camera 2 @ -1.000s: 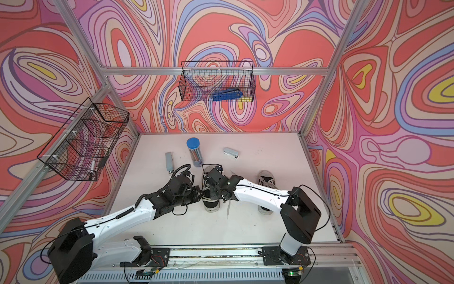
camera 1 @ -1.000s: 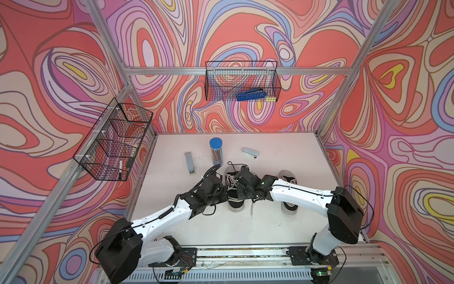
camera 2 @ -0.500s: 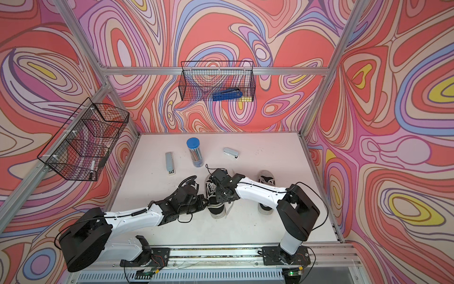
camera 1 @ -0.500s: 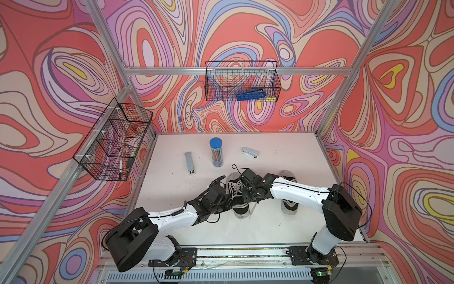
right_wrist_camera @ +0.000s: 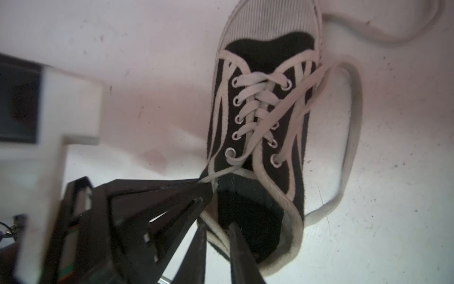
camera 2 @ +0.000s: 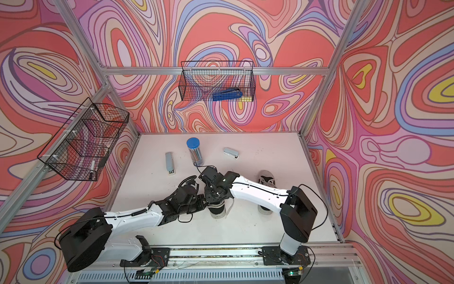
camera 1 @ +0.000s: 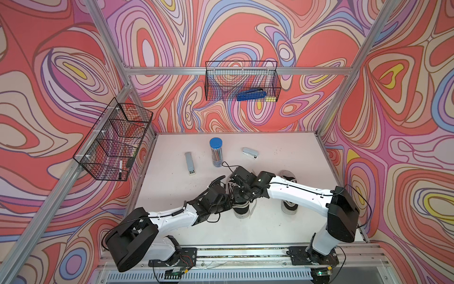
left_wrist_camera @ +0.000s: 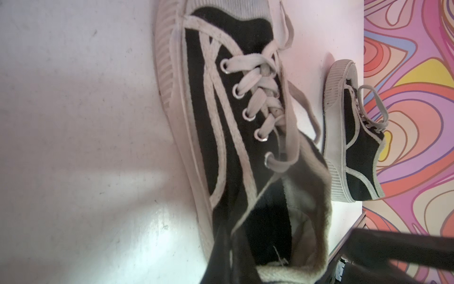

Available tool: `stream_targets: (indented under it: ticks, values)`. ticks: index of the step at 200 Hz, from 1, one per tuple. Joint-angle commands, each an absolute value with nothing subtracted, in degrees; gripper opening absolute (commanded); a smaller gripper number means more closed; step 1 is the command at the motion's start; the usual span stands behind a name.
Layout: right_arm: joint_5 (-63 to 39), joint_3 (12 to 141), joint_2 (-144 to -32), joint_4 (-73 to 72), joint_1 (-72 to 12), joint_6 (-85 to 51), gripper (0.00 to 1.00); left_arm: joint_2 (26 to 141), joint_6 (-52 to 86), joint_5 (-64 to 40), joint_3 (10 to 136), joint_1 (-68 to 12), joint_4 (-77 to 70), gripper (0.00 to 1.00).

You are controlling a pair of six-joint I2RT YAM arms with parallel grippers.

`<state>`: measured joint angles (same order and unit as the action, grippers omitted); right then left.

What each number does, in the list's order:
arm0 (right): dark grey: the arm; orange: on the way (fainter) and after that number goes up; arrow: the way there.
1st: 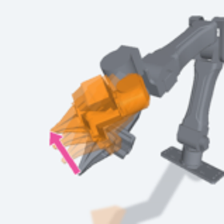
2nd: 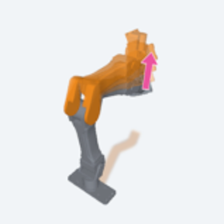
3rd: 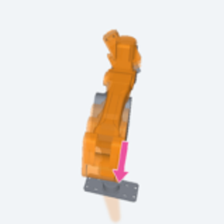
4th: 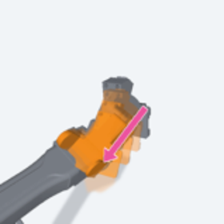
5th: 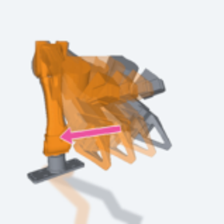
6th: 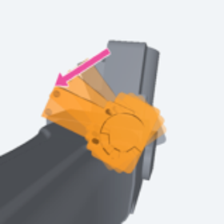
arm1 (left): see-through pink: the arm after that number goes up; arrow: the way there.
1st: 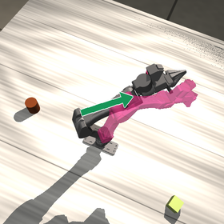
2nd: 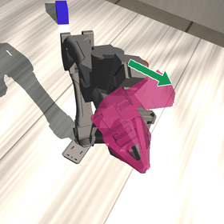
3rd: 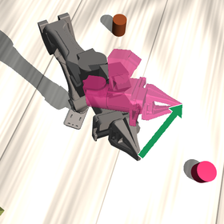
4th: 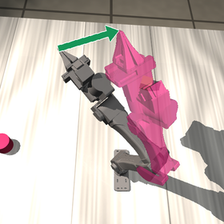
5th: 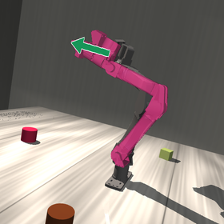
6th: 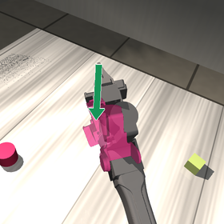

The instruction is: Remove the insole from the shoe

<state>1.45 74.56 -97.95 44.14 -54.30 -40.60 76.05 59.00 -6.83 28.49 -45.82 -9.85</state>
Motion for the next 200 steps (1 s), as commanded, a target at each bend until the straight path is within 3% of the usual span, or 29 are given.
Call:
stream_targets:
  ticks: [1, 25, 79, 101, 142, 200]
  values:
    - [1.43, 73.86, -101.10, 43.00, -54.27, -40.52, 0.20, 75.08, 59.57, -5.62, 27.16, -46.11, -6.44, 0.00]
    - [0.04, 73.44, -104.90, 41.80, -54.24, -39.68, 0.27, 74.43, 59.19, -5.20, 27.38, -46.12, -5.33, 0.00]
    - [-4.46, 73.47, -108.08, 40.12, -54.30, -38.29, 0.51, 72.82, 59.26, -3.79, 27.07, -46.06, -4.51, 0.00]
    - [-4.49, 72.62, -110.63, 40.11, -54.29, -38.50, 0.55, 72.47, 59.31, -3.63, 26.99, -46.06, -4.70, 0.00]
    - [0.41, 72.76, -116.70, 43.95, -54.29, -39.56, 0.52, 69.58, 59.18, -1.98, 26.63, -46.14, -3.74, 0.00]
    - [12.15, 73.31, -118.87, 49.82, -54.26, -43.76, 0.28, 66.58, 59.00, 0.88, 25.56, -46.09, 0.87, 0.00]
